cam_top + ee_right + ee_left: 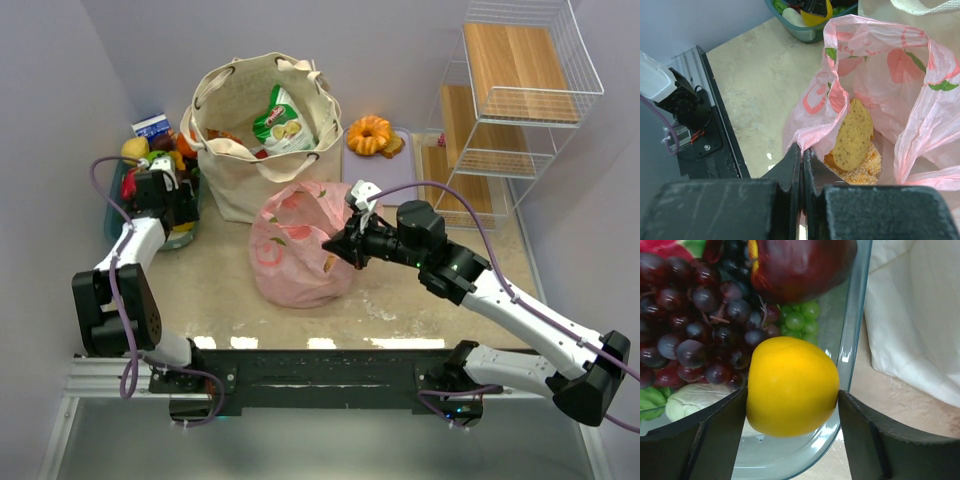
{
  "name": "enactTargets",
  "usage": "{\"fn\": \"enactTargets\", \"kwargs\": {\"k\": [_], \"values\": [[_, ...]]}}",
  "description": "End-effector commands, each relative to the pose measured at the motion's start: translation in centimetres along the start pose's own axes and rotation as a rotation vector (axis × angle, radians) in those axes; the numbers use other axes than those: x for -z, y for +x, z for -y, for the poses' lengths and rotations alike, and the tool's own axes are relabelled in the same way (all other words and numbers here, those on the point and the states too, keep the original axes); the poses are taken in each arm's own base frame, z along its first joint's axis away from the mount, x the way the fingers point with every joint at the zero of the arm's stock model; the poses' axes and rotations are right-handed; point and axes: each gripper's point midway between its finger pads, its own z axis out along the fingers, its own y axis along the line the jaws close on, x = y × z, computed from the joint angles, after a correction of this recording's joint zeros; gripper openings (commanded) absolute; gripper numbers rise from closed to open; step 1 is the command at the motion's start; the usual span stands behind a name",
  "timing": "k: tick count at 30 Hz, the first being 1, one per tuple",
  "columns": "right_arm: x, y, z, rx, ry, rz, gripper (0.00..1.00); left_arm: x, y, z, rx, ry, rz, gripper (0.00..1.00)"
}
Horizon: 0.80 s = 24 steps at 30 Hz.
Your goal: Place the mixed food into the grocery bags and tie them
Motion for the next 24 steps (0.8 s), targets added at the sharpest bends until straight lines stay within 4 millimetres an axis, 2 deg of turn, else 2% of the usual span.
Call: {"fn": "enactTargets", "kwargs": {"k": [1,7,8,9,11,13,14,16,17,19,20,22,23,24], "values": [[0.0,-1.6,-0.9,0.002,-0.039,0.063,0.0,0.1,-1.2,0.4,-0.015,0.026,0.016,0.7],[0.0,-1.8,-1.1,-0.012,-0.048,0.07,0.0,-0.5,-0.2,0.1,-0.026,0.011,-0.023,0.64],[0.0,-1.8,-1.1,-0.015,-0.048,0.07,0.0,-0.5,-0.2,0.1,-0.029,0.012,-0.023,0.59],[0.0,-1.7,-1.1,-0.015,-0.047,0.07,0.0,-0.4,-0.3,0.1,-0.032,0.014,-0.02,0.48],[0.1,-1.9,-1.1,-0.018,-0.046,0.075,0.0,0.6,-1.4,0.2,-0.033,0.018,0.021,0.41],[0.2,-1.9,-1.2,-0.018,-0.046,0.075,0.0,1.6,-2.3,0.3,-0.034,0.023,0.072,0.38],[0.2,-2.0,-1.2,-0.02,-0.046,0.075,0.0,3.3,-3.9,0.8,-0.034,0.051,0.139,0.38],[0.3,-2.1,-1.1,-0.02,-0.043,0.075,0.0,5.0,-5.3,1.3,-0.036,0.078,0.227,0.36],[0.1,-2.0,-1.0,-0.02,-0.039,0.07,0.0,7.1,-6.4,1.9,-0.046,0.102,0.299,0.36],[0.1,-2.0,-1.0,-0.023,-0.039,0.065,0.0,9.5,-8.3,2.6,-0.074,0.118,0.404,0.36],[0.1,-2.1,-1.1,-0.022,-0.04,0.064,0.0,11.9,-9.4,3.8,-0.098,0.145,0.477,0.36],[0.0,-2.0,-1.0,-0.024,-0.039,0.054,0.0,14.3,-10.2,5.5,-0.157,0.179,0.556,0.36],[0.0,-2.0,-1.0,-0.023,-0.038,0.051,0.0,16.6,-10.6,8.0,-0.184,0.242,0.61,0.36],[-0.1,-1.9,-0.9,-0.024,-0.033,0.043,0.0,17.9,-10.8,9.1,-0.196,0.285,0.638,0.36]]}}
